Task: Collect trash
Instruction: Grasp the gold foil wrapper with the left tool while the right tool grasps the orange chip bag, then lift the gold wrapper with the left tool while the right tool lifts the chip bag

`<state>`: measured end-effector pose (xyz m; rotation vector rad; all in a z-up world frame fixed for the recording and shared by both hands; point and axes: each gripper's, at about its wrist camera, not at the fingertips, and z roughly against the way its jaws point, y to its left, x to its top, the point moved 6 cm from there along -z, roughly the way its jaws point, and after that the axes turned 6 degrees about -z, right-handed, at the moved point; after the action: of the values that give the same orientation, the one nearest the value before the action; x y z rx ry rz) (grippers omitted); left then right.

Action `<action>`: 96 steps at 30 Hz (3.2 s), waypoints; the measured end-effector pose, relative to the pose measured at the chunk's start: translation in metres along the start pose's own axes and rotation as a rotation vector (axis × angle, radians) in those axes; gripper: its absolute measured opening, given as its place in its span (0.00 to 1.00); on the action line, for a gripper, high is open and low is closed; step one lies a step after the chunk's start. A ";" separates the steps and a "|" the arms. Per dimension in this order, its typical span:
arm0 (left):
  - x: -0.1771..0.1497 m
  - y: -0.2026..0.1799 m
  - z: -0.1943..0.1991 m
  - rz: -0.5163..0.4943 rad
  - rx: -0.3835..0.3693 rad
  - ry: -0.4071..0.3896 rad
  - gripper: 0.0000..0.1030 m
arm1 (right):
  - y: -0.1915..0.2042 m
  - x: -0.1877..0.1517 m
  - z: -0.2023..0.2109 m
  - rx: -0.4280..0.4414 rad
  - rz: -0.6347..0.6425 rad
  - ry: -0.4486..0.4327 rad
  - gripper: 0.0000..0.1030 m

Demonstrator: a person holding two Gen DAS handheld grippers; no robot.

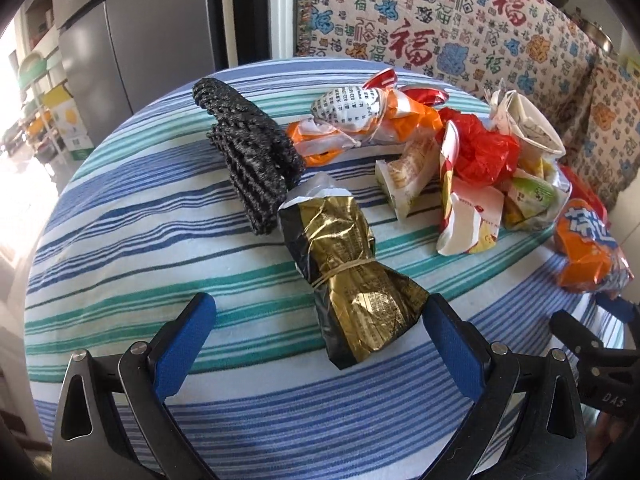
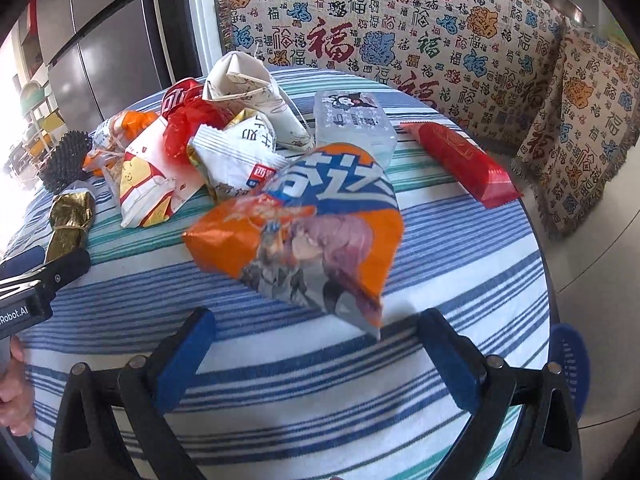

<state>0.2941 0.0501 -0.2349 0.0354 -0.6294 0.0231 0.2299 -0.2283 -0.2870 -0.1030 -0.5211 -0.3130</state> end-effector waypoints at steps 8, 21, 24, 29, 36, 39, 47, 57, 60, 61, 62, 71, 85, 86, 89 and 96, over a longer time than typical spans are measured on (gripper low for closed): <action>0.011 -0.001 -0.004 -0.017 -0.007 -0.017 0.89 | 0.005 0.018 -0.014 0.003 -0.002 -0.002 1.00; -0.026 0.036 0.031 -0.155 -0.159 -0.022 0.78 | -0.013 0.020 0.003 0.041 -0.064 -0.054 0.36; -0.024 0.037 0.030 -0.099 -0.195 -0.033 0.91 | -0.011 0.014 0.007 0.067 -0.048 -0.050 0.54; -0.003 0.023 0.014 -0.026 -0.175 -0.034 0.91 | -0.014 0.009 0.010 0.126 -0.076 -0.041 0.84; 0.007 0.018 0.005 -0.087 -0.080 -0.050 0.42 | -0.016 0.008 0.011 0.129 -0.044 -0.044 0.84; -0.004 0.020 0.015 -0.100 -0.135 -0.033 0.38 | -0.014 0.017 0.005 0.108 -0.040 -0.039 0.84; -0.037 0.006 0.038 -0.192 -0.202 -0.001 0.59 | -0.021 0.037 0.001 0.086 -0.052 -0.097 0.69; -0.038 0.005 0.033 -0.202 -0.130 -0.045 0.80 | -0.029 -0.001 0.027 0.295 -0.085 0.009 0.62; -0.038 0.006 0.031 -0.194 -0.131 -0.047 0.80 | -0.051 -0.006 0.038 0.292 -0.199 -0.015 0.75; -0.037 0.007 0.031 -0.187 -0.133 -0.047 0.80 | -0.055 -0.008 0.040 0.278 -0.196 -0.020 0.75; -0.038 0.008 0.031 -0.184 -0.134 -0.048 0.80 | -0.056 -0.008 0.042 0.261 -0.176 -0.032 0.75; -0.040 0.009 0.031 -0.178 -0.116 -0.051 0.78 | -0.036 0.004 0.039 0.198 -0.024 -0.090 0.74; -0.041 0.009 0.043 -0.141 -0.193 -0.075 0.31 | -0.012 0.010 0.061 0.214 0.042 -0.158 0.20; -0.041 0.008 0.046 -0.139 -0.203 -0.077 0.30 | -0.012 0.008 0.066 0.217 0.046 -0.162 0.20; -0.040 -0.002 0.059 -0.143 -0.234 -0.091 0.30 | -0.014 0.004 0.081 0.229 0.042 -0.176 0.20; -0.025 -0.041 0.105 -0.185 -0.325 -0.151 0.30 | -0.030 -0.001 0.122 0.232 0.037 -0.228 0.20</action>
<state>0.2138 0.0044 -0.1657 -0.2206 -0.7725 -0.2626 0.1620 -0.2353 -0.1818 0.0772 -0.7771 -0.2038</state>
